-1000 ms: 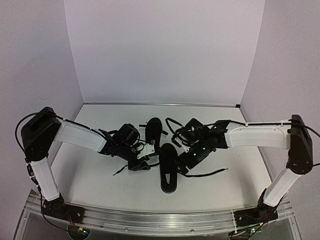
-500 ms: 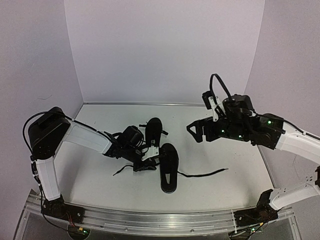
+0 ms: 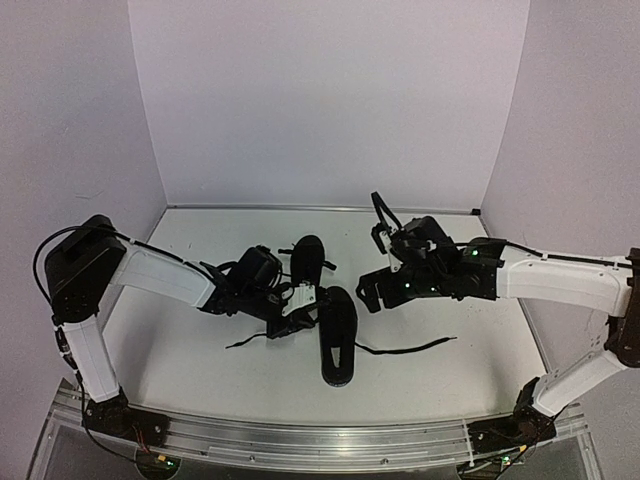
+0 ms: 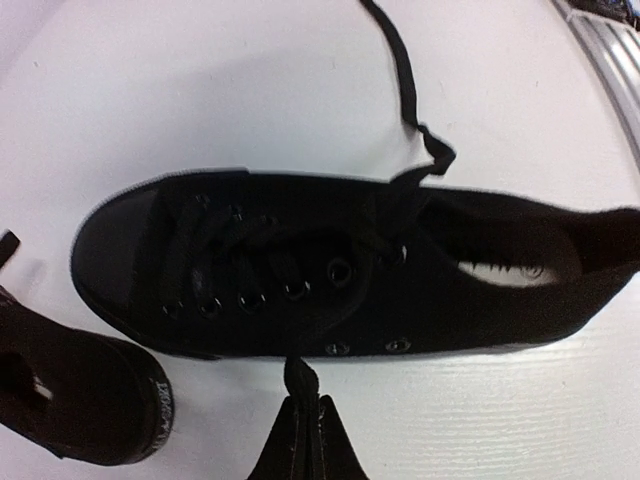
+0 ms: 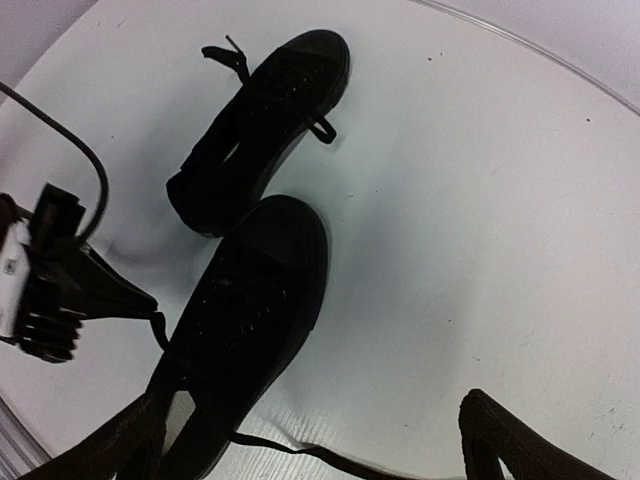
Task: Tie the shoes
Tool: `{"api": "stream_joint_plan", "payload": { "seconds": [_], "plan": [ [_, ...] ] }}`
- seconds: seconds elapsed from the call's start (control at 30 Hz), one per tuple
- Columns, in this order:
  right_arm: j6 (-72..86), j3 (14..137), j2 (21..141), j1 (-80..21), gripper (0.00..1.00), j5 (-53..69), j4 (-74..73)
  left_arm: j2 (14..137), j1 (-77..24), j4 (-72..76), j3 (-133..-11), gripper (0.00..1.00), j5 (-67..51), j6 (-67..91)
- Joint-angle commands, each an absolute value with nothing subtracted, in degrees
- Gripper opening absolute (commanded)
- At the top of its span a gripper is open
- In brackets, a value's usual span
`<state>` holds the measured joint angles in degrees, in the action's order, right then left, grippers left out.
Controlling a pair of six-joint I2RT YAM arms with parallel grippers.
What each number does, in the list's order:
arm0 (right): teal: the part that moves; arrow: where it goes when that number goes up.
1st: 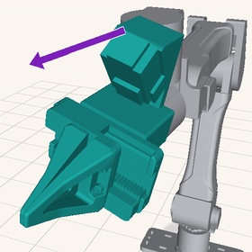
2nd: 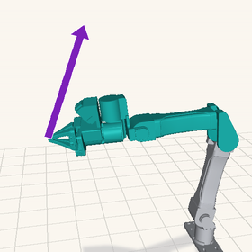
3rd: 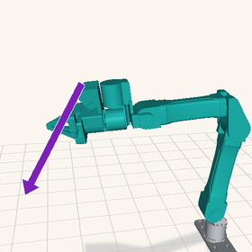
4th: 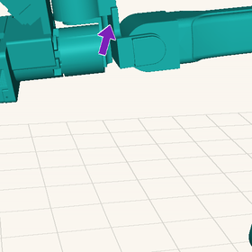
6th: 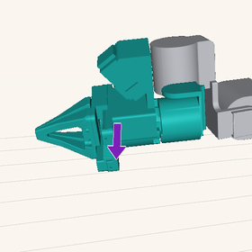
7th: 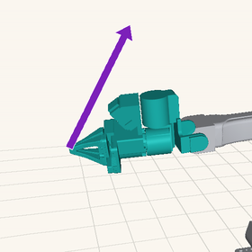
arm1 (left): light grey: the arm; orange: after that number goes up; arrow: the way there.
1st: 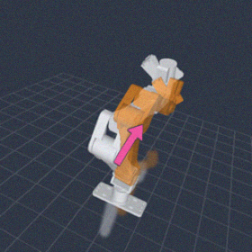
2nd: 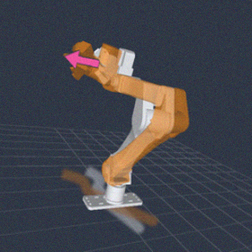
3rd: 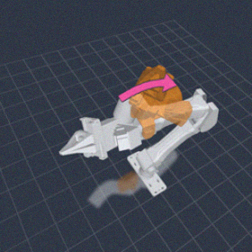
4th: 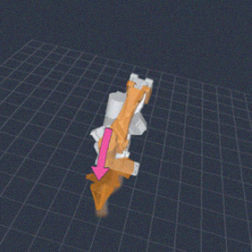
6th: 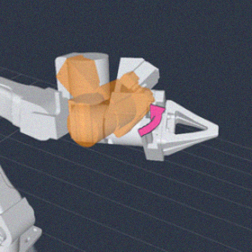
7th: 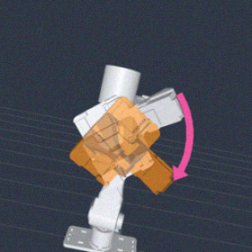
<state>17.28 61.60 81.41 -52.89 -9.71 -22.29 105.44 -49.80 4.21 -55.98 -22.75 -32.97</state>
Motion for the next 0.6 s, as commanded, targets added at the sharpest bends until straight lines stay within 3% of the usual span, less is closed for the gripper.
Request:
{"api": "stream_joint_plan", "payload": {
  "seconds": [0.0,0.17,0.23,0.3,0.4,0.47,0.57],
  "plan": [
    [16.9,65.0,81.9,-52.7,0.98,-3.9,-21.9,99.7,-50.3,11.9,-54.1,0.0,-26.0,-30.3],
    [16.3,61.4,81.0,-52.7,0.97,4.1,-15.1,99.2,-50.8,18.0,-52.1,0.0,-27.0,-28.1],
    [16.2,59.5,80.9,-52.6,0.88,7.6,-11.0,99.8,-51.0,19.4,-51.9,0.01,-26.8,-27.8],
    [16.9,58.9,81.9,-52.5,0.7,10.4,-8.9,100.5,-51.5,20.7,-51.7,0.01,-26.4,-27.6],
    [17.8,59.4,85.3,-52.4,0.55,14.7,-6.7,100.7,-52.0,23.5,-51.1,0.02,-25.8,-26.7],
    [18.3,59.9,87.5,-52.4,0.49,16.6,-5.7,100.5,-52.1,26.3,-50.1,0.03,-25.4,-25.9],
    [18.5,60.2,90.0,-52.4,0.47,17.5,-4.4,100.4,-52.3,29.7,-49.1,0.04,-25.5,-25.0]
  ]
}}
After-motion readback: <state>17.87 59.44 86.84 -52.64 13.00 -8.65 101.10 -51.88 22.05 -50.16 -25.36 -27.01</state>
